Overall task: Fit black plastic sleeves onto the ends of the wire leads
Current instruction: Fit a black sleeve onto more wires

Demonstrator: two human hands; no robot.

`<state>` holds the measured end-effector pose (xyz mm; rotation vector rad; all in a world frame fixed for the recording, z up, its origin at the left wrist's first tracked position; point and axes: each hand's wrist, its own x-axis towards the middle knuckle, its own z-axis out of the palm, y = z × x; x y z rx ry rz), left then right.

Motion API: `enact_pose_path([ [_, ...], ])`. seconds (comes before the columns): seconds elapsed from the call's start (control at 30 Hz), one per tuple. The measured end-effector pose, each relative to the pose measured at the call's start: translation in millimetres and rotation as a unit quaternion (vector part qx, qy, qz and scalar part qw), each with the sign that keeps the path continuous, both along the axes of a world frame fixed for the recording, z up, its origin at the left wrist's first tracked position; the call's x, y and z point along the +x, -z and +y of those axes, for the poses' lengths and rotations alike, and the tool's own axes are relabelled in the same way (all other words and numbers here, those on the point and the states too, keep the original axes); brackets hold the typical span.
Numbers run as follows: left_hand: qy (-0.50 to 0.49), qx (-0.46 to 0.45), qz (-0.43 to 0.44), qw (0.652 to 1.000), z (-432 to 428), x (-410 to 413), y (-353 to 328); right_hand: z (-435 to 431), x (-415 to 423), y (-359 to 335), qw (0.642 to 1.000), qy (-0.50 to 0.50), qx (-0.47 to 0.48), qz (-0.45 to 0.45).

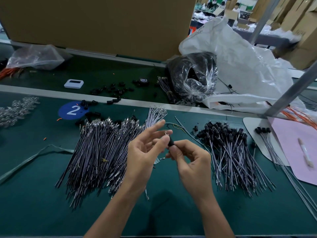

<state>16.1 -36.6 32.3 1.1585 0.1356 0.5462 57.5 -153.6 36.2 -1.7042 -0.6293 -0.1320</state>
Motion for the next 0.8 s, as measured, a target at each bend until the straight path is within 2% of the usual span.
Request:
enact_pose_path([
  [0.1,0.053,-0.028,-0.001,0.998,-6,-4,6,2,1,1,1.0,0.012,0.011,-0.004],
  [0.3,0.022,-0.048,-0.009,0.999,-12,-6,3,4,-7,10,0.999,-0.003,0.041,0.023],
  [0.57,0.021,-0.044,-0.061,0.997,-13,-12,-4,6,-11,5,0.995,-0.005,0.096,-0.022],
  [0.8,0.024,-0.024,-0.086,0.996,-14,-16,-6,6,-14,8,0.994,-0.016,0.11,-0.021],
])
